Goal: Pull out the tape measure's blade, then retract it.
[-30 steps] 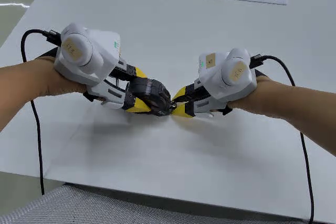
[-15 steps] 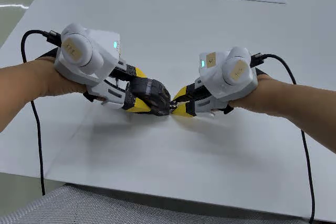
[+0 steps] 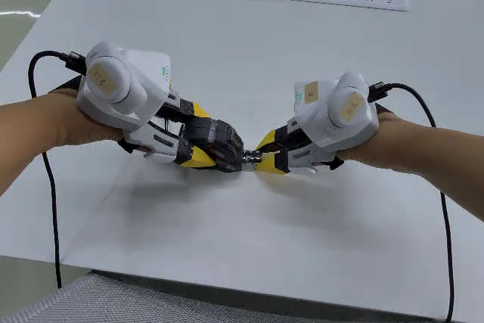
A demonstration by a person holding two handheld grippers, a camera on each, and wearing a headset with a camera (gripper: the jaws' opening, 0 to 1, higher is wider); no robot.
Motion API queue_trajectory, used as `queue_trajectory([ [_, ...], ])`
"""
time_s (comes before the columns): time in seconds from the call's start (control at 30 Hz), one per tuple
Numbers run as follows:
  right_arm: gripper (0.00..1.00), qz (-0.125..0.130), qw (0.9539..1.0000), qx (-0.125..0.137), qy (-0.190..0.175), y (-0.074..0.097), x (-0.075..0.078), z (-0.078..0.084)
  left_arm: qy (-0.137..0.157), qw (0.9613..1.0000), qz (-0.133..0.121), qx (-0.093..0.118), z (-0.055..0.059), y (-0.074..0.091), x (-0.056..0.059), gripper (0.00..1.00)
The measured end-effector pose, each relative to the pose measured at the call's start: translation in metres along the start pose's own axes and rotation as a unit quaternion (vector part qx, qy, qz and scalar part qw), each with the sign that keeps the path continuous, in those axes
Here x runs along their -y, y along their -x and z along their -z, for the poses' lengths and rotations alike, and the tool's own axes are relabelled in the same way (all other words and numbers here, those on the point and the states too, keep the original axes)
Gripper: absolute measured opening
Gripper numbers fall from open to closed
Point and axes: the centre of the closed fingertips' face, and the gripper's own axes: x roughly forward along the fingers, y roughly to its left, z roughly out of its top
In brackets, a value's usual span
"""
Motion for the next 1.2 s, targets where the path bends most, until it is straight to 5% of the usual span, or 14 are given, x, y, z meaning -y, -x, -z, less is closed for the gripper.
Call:
queue_trajectory([
  [1.2,0.07,0.012,0.9998,-0.004,-0.018,0.037,-0.006,0.035,-0.001,1.0,0.002,0.003,-0.001,-0.001,0.0,0.27],
])
